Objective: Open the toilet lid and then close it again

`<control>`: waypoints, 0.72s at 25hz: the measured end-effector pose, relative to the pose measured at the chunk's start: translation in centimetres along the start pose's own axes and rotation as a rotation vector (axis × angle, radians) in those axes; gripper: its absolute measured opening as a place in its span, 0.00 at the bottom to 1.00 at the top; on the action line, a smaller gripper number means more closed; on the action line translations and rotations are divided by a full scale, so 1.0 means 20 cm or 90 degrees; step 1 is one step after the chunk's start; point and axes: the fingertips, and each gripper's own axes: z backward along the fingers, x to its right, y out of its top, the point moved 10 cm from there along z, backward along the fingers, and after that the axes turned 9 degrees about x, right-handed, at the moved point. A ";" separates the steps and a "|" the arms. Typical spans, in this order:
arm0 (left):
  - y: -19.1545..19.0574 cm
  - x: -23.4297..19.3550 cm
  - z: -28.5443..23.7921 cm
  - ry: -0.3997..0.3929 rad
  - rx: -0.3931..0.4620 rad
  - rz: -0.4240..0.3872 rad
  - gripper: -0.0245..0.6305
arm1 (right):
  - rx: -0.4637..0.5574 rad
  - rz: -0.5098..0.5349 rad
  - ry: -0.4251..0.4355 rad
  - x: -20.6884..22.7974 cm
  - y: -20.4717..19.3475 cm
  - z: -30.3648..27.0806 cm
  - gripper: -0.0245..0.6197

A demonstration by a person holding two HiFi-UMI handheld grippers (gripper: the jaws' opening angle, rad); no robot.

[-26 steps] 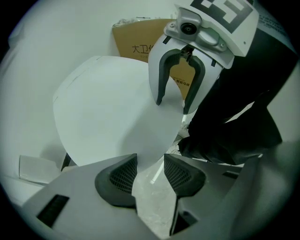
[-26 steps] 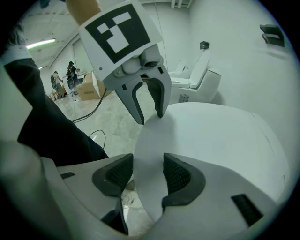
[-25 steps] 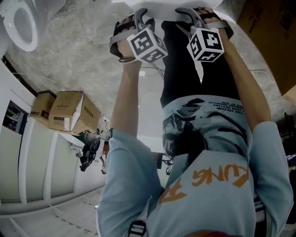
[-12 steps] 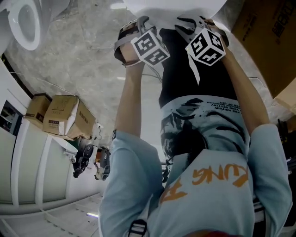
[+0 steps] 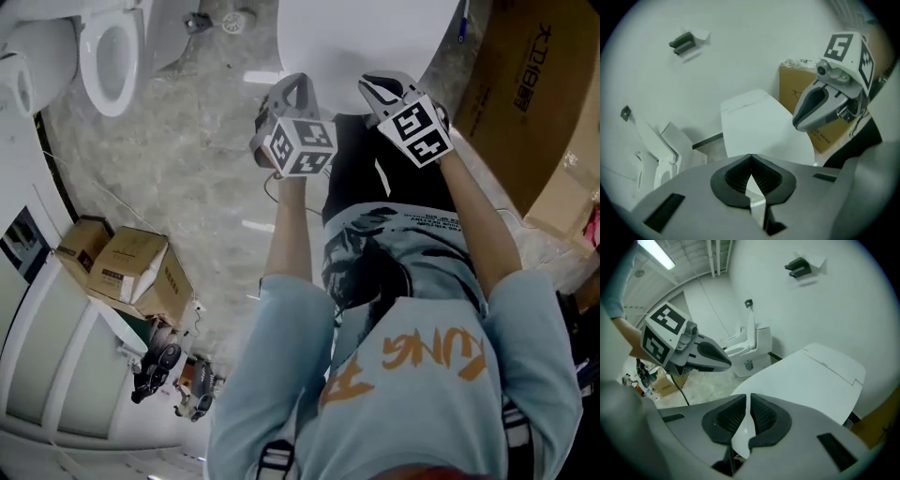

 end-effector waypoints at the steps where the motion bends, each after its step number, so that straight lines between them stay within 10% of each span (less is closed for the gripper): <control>1: 0.06 -0.02 0.05 0.012 0.019 0.021 0.08 | 0.015 -0.011 -0.014 0.01 0.06 0.04 0.10; 18: 1.08 -0.41 0.85 0.123 0.356 0.162 0.08 | 0.277 -0.034 -0.163 0.08 1.12 0.71 0.06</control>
